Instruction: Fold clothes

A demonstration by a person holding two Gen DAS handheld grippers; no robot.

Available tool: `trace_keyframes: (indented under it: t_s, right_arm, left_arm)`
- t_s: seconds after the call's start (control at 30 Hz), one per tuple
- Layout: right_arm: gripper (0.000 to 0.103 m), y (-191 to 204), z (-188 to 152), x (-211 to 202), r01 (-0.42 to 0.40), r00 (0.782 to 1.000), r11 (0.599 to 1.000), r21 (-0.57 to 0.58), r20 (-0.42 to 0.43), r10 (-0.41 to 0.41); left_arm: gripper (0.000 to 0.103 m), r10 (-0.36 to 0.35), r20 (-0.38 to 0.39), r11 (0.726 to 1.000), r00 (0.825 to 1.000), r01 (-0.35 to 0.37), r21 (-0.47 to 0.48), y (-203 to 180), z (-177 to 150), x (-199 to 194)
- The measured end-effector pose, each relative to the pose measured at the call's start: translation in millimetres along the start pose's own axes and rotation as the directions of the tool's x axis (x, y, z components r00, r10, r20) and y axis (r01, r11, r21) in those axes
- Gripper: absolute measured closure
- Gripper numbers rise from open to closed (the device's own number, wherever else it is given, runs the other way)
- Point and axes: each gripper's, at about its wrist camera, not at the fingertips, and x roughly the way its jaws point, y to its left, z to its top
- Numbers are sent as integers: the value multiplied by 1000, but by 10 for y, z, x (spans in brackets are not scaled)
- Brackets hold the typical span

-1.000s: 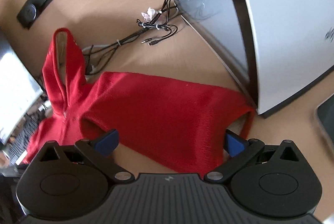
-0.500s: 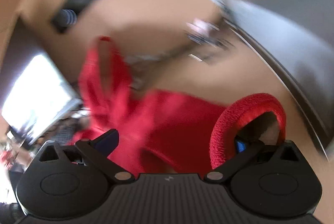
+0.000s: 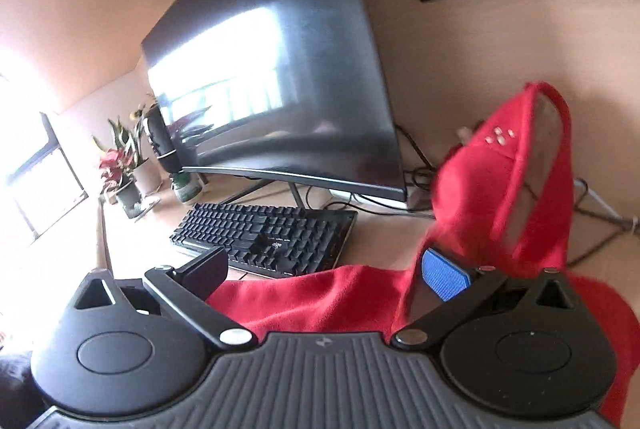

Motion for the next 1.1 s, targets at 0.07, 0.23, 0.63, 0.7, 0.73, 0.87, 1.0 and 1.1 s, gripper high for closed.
trace_keyframes:
  t_s: [0.07,0.23,0.63,0.7,0.73,0.87,1.0,1.1]
  right_arm:
    - [0,-21,2,-103,26,999,1000,-15,19,-26]
    - [0,-248,-180,-509,253,966,967,-30,57,-251]
    - [0,-772,-1196,-1009,612,779,787,-82,-106,-617]
    - [0,-738,-1250,-923,637,752,759,-132,-109,-650]
    - [0,-718,-1274,-872,650,736,742,-163,-106,-668]
    - [0,-666,-1313,-607,676,691,690,-258,-103,-716]
    - [0,-636,-1266,-490,670,700,701,-245,-107,-707]
    - [0,-607,-1280,-438,660,708,706,-259,-99,-699]
  left_arm:
    - [0,0,1,1000,1000,0,-1,0,-3,-1]
    - [0,10,-7,1000,1000,-10,-21,-11,52,33]
    - [0,-120,135,974,983,143,-177,214,541,-123]
    - [0,-115,131,973,985,138,-185,241,674,-22]
    - [0,-115,125,970,986,138,-198,258,720,47]
    - [1,-187,97,930,978,208,-302,358,792,373]
    - [7,-164,111,955,980,186,-230,234,783,449]
    - [7,-74,130,994,989,84,-74,74,742,464]
